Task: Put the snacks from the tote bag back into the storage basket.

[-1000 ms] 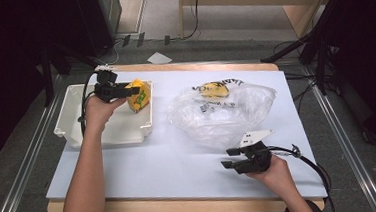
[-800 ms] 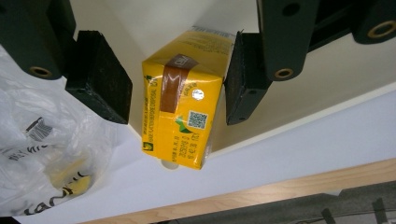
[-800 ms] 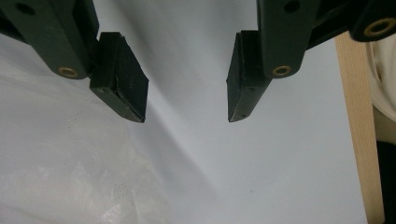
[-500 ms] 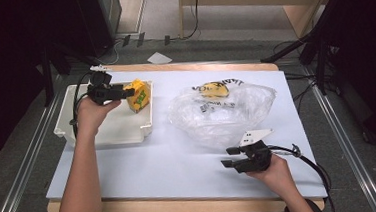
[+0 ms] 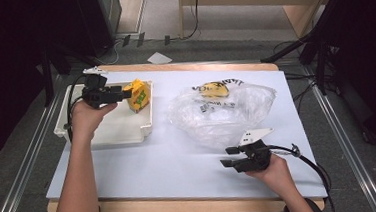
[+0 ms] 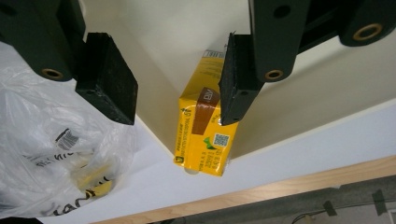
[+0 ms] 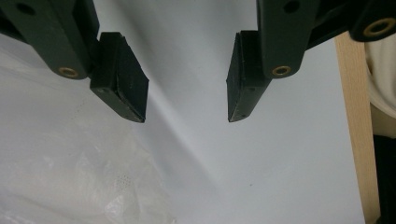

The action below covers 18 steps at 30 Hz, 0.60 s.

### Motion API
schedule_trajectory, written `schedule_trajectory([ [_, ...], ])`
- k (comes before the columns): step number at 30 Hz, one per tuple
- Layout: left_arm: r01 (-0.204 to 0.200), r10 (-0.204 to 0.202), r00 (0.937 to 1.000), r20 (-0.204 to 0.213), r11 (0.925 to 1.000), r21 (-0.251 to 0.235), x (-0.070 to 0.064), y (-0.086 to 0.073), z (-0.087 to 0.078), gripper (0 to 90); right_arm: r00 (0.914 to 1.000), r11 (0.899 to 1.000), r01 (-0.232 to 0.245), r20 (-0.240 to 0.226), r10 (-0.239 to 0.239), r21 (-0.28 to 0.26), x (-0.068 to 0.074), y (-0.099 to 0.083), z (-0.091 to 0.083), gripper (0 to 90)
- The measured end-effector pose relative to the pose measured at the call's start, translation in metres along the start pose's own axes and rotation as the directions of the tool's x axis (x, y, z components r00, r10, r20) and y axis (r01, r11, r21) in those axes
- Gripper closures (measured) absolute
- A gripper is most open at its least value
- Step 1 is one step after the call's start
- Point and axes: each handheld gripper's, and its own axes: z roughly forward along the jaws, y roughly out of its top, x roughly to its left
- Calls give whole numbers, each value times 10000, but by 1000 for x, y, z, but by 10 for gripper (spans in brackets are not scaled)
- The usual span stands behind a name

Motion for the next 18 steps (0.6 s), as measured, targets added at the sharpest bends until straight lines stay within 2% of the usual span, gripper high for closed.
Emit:
schedule_trajectory([
  [4,-366,365,9993,111,9993,90,-7,-1,0,534,10000,10000,-5,18,5,-3,0,0,0,496],
  [11,-388,389,9965,737,9992,-29,-14,-2,5,620,10000,10000,18,22,-18,-35,-1,0,0,498],
  [14,-253,259,9943,1030,9997,-74,-12,-4,9,640,10000,10000,22,41,-22,-38,-1,0,0,498],
  [18,-312,301,9935,1099,9995,84,-12,-6,15,657,10000,10000,10,18,-10,-13,-1,0,0,500],
])
